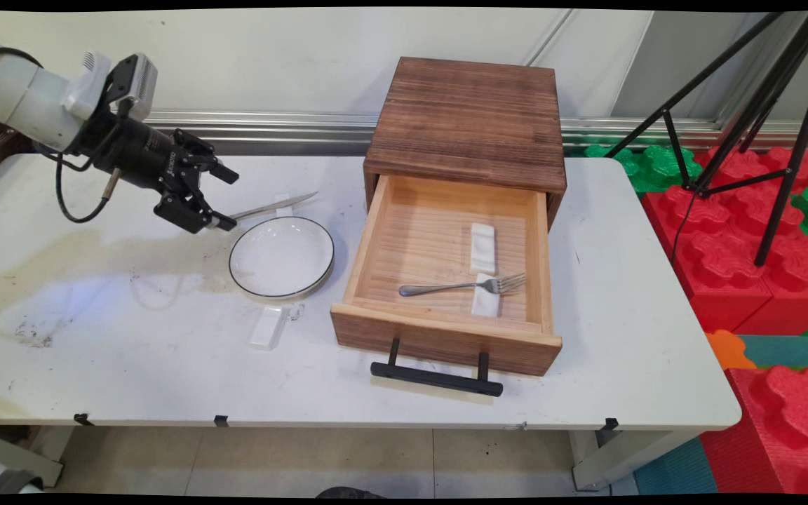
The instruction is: Pick up the knife from the left of the white plate
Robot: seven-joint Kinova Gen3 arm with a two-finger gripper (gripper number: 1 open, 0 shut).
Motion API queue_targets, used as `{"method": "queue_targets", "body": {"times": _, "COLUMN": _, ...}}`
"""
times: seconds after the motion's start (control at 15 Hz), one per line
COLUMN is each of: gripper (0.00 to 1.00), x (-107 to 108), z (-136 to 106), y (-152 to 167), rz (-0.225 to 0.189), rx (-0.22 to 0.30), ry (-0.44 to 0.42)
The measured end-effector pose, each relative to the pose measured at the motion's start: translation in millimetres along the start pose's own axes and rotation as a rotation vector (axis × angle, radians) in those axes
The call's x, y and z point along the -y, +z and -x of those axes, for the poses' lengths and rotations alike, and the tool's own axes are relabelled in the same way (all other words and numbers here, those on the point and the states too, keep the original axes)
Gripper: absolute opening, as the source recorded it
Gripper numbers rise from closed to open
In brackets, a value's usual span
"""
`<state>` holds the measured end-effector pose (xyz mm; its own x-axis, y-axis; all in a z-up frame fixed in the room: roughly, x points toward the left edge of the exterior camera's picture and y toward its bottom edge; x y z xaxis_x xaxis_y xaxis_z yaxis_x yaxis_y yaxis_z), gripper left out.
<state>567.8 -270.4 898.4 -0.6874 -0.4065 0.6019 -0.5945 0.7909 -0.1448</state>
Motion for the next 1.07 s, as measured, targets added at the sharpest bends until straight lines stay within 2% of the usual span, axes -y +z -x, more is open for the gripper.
{"method": "queue_targets", "body": {"times": 0.67, "gripper": 1.0, "x": 51.6, "z": 46.0, "y": 26.5, "rz": -0.113, "rx": 0.12, "ry": -0.068}}
{"method": "queue_targets", "body": {"times": 1.07, "gripper": 1.0, "x": 74.7, "z": 67.8, "y": 48.2, "rz": -0.131, "rx": 0.174, "ry": -0.102}}
